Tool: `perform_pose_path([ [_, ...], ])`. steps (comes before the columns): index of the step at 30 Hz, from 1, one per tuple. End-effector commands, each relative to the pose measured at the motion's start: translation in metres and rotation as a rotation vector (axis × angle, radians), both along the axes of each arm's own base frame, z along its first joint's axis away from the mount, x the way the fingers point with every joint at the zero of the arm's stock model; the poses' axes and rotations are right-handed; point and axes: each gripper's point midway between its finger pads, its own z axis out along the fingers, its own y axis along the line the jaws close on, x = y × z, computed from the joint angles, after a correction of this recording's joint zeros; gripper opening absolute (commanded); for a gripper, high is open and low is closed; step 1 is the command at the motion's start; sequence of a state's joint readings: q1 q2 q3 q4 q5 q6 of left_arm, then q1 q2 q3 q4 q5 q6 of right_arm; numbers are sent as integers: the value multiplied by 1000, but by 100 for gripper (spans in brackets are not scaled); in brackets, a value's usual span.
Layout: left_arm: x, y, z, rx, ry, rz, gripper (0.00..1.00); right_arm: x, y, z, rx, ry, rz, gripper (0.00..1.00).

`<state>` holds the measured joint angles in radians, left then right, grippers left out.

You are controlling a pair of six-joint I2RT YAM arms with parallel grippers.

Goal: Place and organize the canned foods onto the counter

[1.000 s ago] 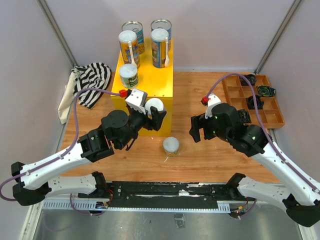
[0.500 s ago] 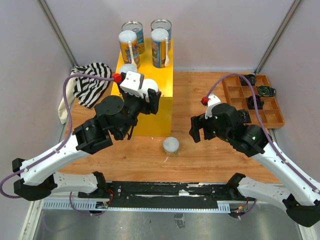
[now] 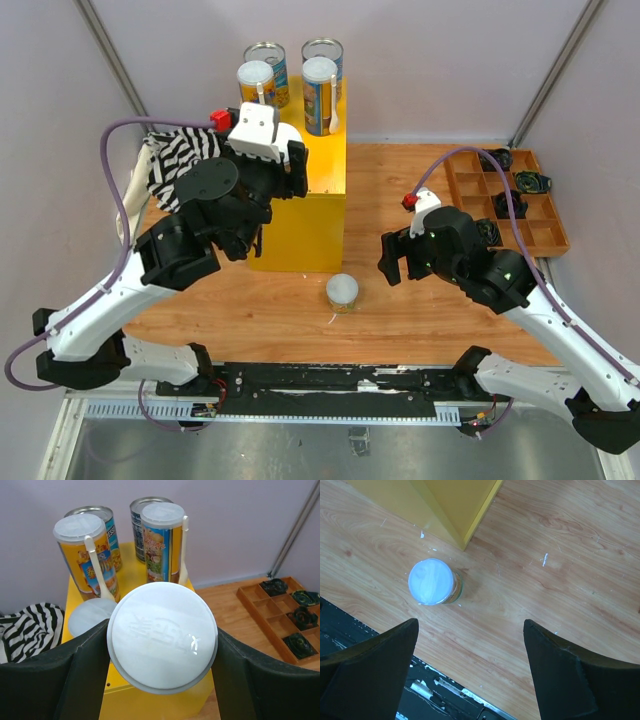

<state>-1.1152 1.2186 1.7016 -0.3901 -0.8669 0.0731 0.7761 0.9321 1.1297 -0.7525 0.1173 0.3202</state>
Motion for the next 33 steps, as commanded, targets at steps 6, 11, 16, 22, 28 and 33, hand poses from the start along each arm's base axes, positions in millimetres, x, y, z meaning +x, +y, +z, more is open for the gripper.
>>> perform_pose_path([
  [6, 16, -36, 1, 19, 42, -112, 0, -1, 0, 4, 32, -3, -6, 86],
  [11, 33, -52, -10, 26, 97, -156, 0, -4, -3, 1, 37, -2, -8, 86],
  [16, 52, -58, -19, -5, 143, -184, 0, -7, -4, 1, 47, -2, -7, 86],
  [22, 70, -60, -27, -37, 184, -210, 0, -9, -5, 1, 53, 0, -4, 86],
  [28, 85, -65, -34, -35, 206, -228, 0, -8, -4, -1, 49, 3, -2, 86],
  [33, 94, -67, -45, -18, 234, -224, 0, -8, -4, -3, 42, 4, -4, 86],
])
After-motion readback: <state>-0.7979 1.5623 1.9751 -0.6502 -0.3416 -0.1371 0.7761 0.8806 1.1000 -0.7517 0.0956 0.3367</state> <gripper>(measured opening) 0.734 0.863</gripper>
